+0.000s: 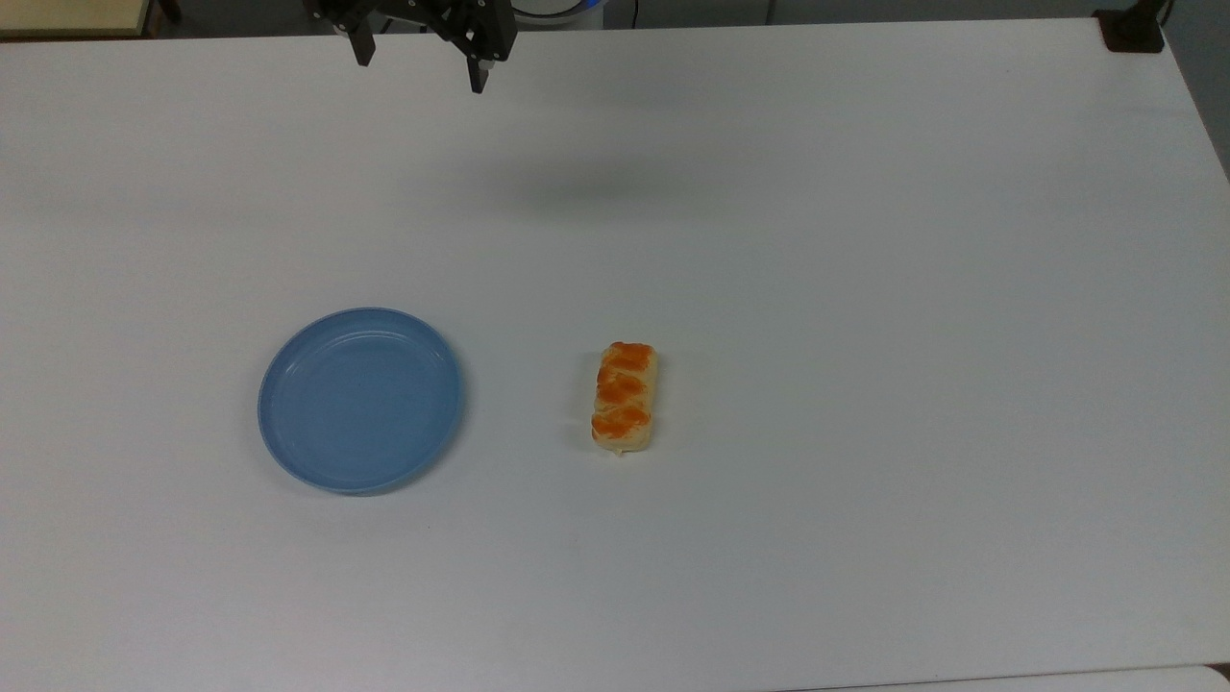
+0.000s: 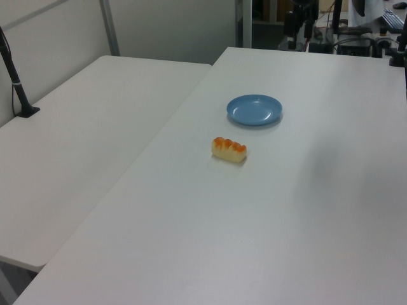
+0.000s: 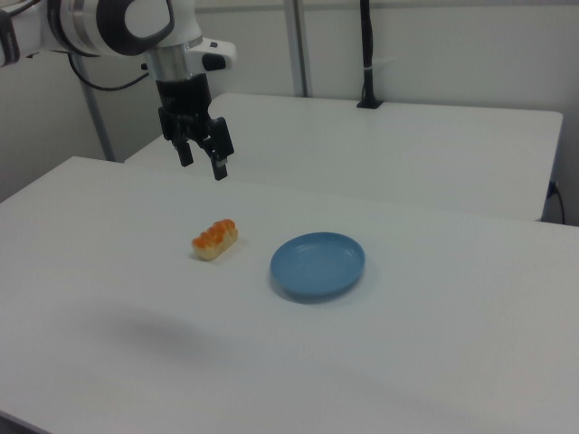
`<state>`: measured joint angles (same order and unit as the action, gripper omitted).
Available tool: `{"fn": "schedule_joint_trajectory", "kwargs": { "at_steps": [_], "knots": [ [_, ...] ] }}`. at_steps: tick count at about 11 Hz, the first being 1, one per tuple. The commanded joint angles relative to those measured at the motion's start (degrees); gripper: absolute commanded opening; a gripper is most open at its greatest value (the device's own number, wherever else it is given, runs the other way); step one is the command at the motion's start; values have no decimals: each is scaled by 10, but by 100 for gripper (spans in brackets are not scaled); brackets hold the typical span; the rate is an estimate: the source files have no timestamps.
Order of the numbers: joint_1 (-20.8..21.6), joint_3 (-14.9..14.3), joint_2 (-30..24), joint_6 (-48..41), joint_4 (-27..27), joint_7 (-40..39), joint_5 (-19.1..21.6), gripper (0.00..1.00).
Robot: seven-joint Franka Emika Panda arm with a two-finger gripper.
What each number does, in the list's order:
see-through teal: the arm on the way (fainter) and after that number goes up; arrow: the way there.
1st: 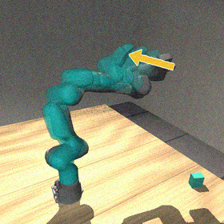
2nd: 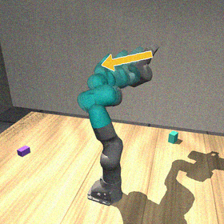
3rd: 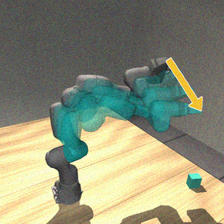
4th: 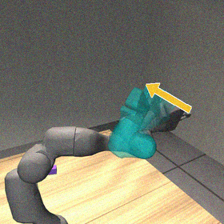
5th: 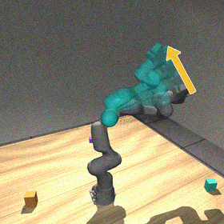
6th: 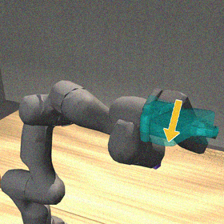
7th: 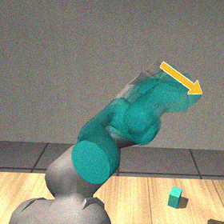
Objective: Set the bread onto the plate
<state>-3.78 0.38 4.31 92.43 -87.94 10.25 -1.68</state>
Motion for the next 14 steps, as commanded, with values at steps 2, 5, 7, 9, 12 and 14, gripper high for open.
{"fn": "schedule_joint_trajectory", "kwargs": {
  "at_steps": [2, 5, 7, 9, 12, 14],
  "knots": [
    [11, -10, -12, 1, -15, -3, 0, 100],
    [13, -9, -12, 0, -16, -4, 0, 100],
    [14, -9, -13, -1, -22, -4, 0, 100],
    [15, -8, -13, -2, -23, -4, 0, 100],
    [15, -5, -15, -4, -31, -3, 0, 100],
    [16, -5, -14, -4, -31, -3, 0, 100]
  ]
}}
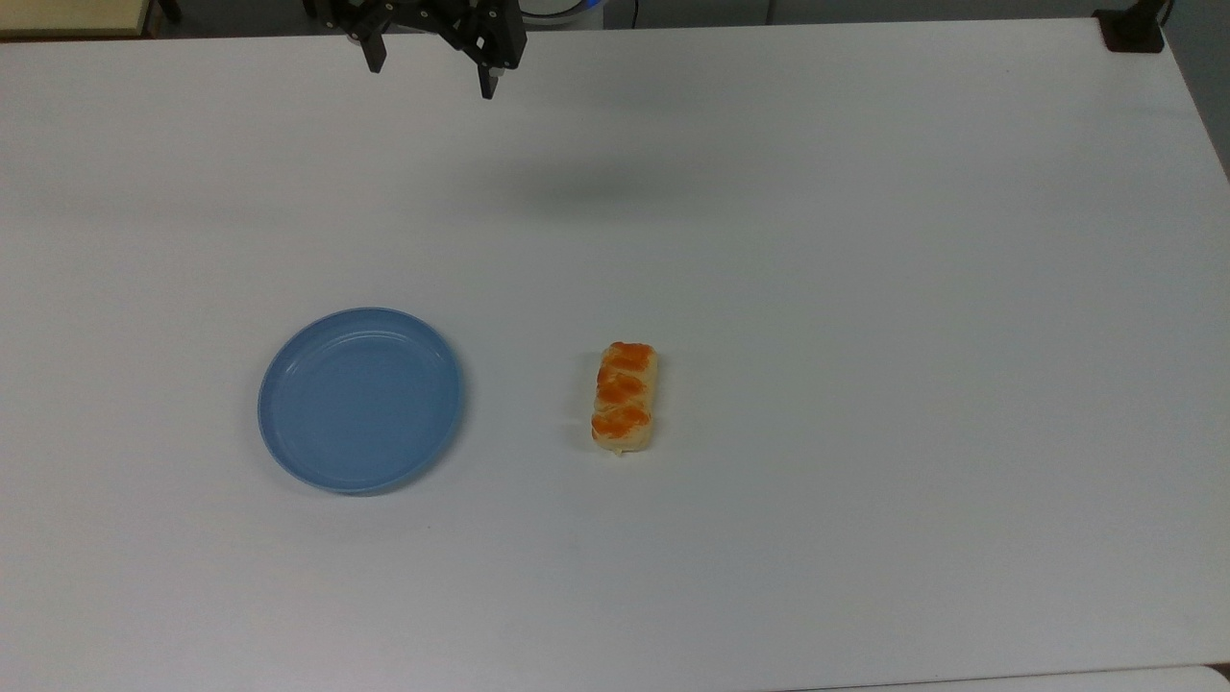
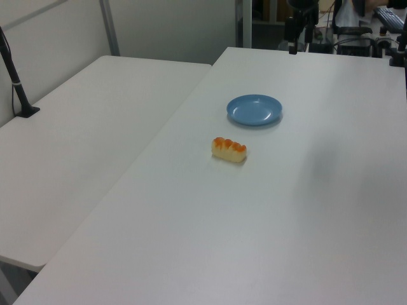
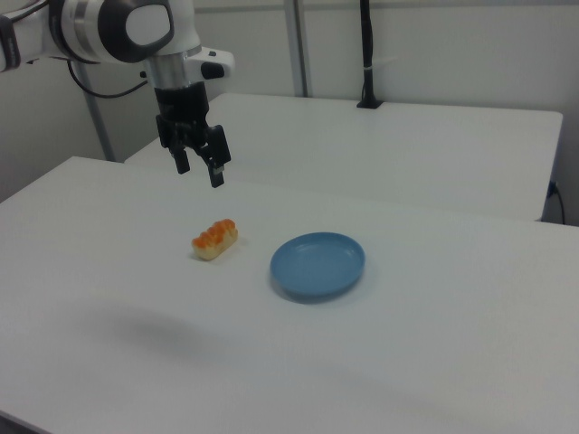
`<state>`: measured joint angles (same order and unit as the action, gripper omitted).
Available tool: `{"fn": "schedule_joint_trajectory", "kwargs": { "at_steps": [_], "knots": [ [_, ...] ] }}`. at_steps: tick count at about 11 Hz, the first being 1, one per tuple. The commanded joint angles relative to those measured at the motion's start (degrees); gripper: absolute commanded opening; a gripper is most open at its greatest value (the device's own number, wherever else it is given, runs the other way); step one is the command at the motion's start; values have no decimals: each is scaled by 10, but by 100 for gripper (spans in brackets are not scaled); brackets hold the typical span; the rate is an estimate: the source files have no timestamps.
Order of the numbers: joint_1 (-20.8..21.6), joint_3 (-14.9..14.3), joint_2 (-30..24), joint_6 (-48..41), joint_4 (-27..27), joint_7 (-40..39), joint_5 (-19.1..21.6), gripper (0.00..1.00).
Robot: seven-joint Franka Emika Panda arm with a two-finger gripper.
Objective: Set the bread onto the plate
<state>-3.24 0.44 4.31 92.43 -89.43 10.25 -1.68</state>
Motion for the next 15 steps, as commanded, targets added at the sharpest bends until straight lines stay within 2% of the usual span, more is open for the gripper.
{"fn": "schedule_joint_trajectory", "kwargs": {
  "at_steps": [1, 8, 11, 12, 15],
  "knots": [
    [10, -5, -14, -4, -16, -2, 0, 100],
    [17, -5, -12, -6, -16, -3, 0, 100],
    [38, -11, -3, 3, -16, -8, -5, 100],
    [42, -12, 12, 22, -15, -7, -5, 100],
    [88, -23, 84, 121, -11, 21, 11, 100]
  ]
}}
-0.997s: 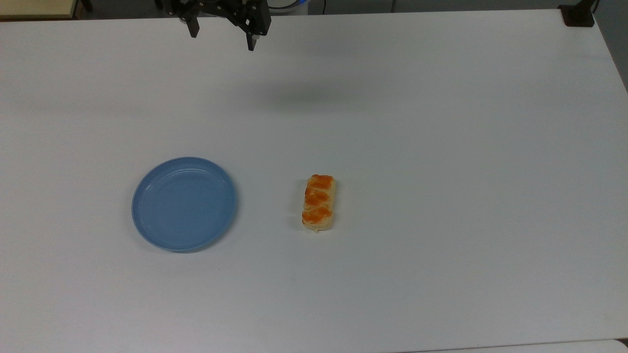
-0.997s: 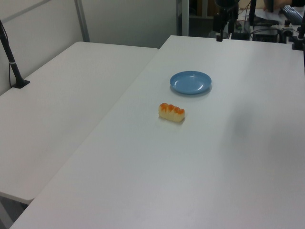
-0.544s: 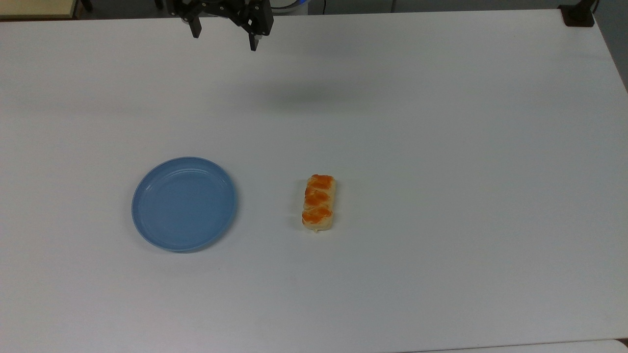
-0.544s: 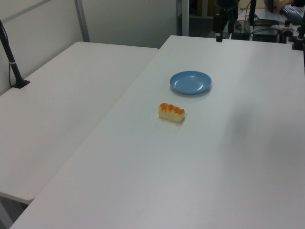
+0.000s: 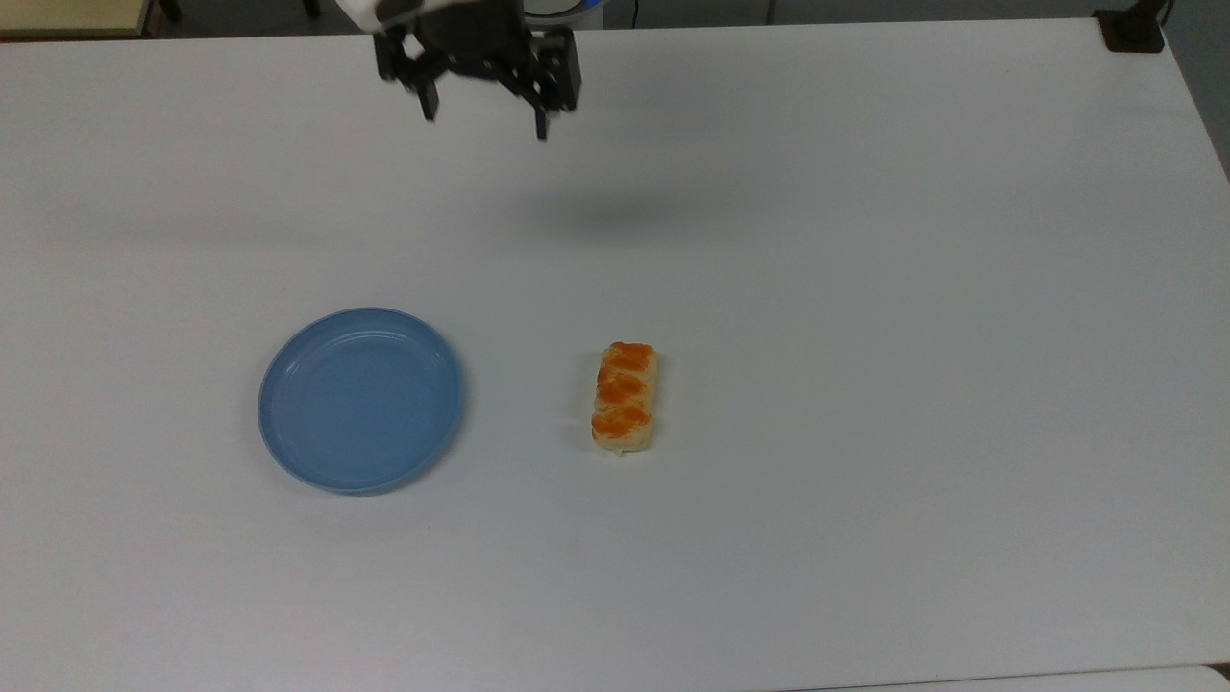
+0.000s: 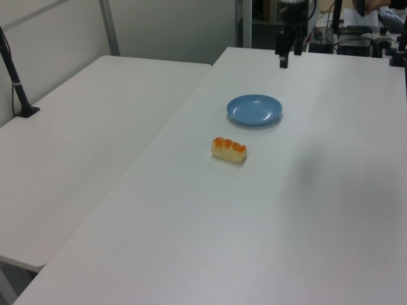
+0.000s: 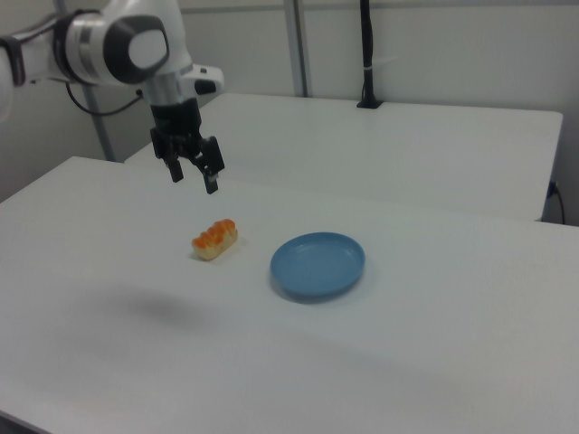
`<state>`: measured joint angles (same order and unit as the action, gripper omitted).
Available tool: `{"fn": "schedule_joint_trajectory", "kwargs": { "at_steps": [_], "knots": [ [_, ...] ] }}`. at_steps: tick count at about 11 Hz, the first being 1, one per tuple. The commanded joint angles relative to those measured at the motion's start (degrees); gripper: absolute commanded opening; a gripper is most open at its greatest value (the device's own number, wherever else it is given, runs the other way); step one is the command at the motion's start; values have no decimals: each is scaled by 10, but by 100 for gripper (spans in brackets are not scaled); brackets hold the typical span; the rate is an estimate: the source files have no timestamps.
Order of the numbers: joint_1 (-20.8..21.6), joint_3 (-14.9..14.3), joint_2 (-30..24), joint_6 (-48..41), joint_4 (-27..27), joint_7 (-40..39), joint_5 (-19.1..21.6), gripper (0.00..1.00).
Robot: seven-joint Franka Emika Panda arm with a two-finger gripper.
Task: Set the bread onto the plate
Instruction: 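Lower the gripper down onto the orange-topped bread roll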
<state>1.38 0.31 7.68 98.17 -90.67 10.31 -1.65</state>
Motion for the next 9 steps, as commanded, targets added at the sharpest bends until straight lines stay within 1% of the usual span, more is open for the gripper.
{"fn": "schedule_joint_trajectory", "kwargs": {
  "at_steps": [1, 3, 4, 6, 9],
  "knots": [
    [57, -23, 74, 109, 2, 41, 10, 100],
    [95, -24, 130, 212, 3, 85, 8, 100],
    [101, -23, 155, 250, 4, 105, 3, 100],
    [112, -24, 203, 292, 15, 116, -7, 100],
    [114, -24, 267, 354, 15, 144, -45, 100]
  ]
}}
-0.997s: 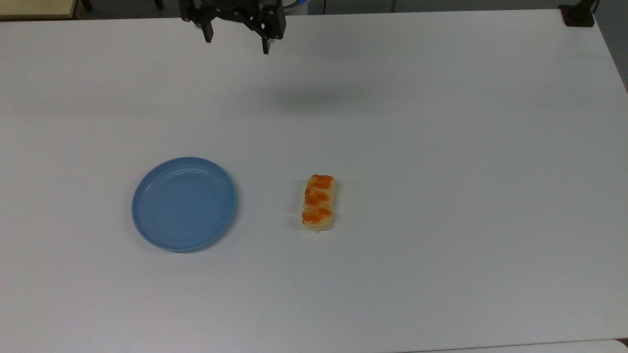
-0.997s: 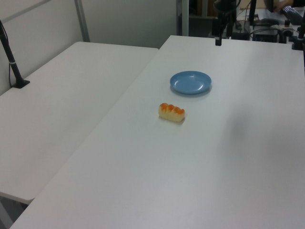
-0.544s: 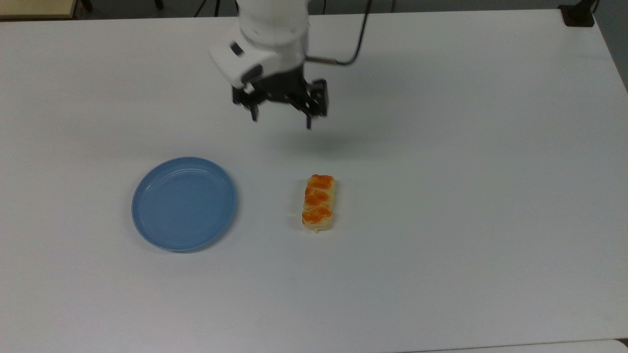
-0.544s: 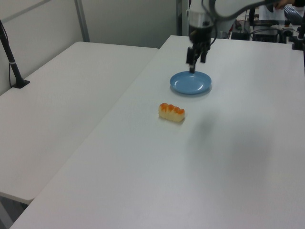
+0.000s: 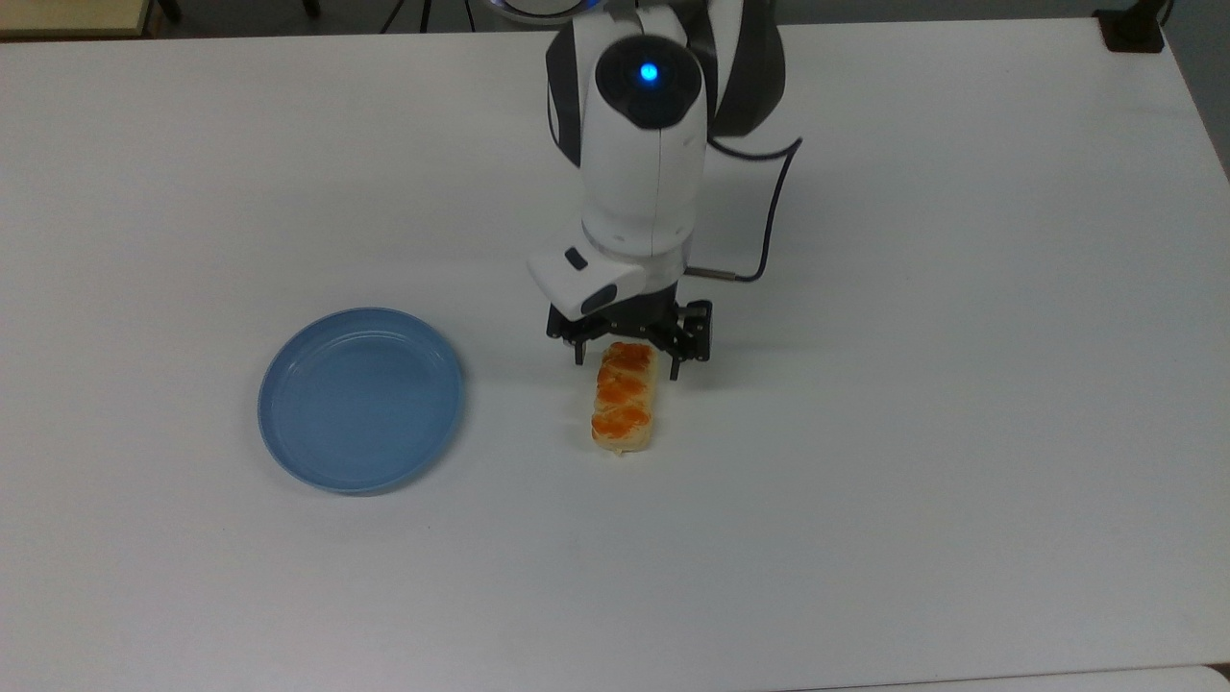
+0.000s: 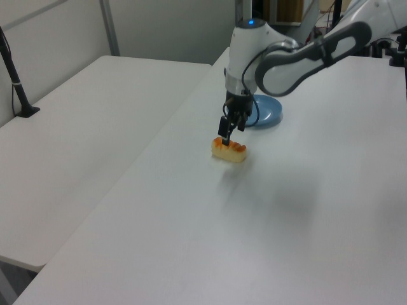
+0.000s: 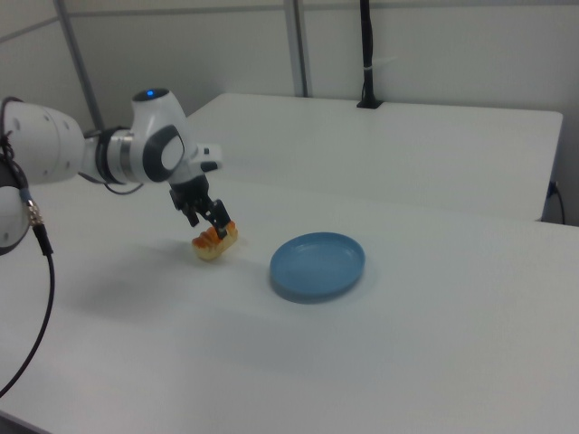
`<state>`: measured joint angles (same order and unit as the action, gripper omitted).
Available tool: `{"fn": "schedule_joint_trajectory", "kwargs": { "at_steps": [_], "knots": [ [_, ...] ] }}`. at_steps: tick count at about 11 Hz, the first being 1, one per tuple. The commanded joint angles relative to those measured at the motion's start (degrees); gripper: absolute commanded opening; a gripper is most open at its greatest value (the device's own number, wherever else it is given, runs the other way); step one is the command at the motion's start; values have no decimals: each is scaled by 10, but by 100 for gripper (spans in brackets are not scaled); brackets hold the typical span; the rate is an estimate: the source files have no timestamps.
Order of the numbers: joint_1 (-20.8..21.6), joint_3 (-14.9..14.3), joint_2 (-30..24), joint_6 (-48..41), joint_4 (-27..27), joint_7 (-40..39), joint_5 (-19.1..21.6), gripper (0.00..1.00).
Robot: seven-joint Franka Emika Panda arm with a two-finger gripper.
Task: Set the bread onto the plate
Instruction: 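Close the gripper on the bread roll and lift it, then carry the bread roll over the blue plate and lower it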
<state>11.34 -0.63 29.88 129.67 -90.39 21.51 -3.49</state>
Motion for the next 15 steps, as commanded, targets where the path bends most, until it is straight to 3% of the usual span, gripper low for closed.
{"fn": "schedule_joint_trajectory", "kwargs": {
  "at_steps": [1, 2, 3, 4, 5, 9, 11, 13, 15],
  "knots": [
    [20, -15, 64, 64, 21, 49, -46, 100],
    [21, -16, 72, 69, 21, 65, -67, 99],
    [21, -15, 72, 70, 21, 73, -76, 76],
    [22, -15, 69, 70, 21, 75, -72, 44],
    [22, -15, 54, 69, 22, 85, -70, 35],
    [-13, -17, -21, 23, 14, 52, -68, 38],
    [-82, -21, -18, 1, 14, -16, -68, 42],
    [-150, -21, 3, 8, 21, -30, -71, 43],
    [-176, -22, 25, 26, 30, -50, -75, 50]
  ]
}}
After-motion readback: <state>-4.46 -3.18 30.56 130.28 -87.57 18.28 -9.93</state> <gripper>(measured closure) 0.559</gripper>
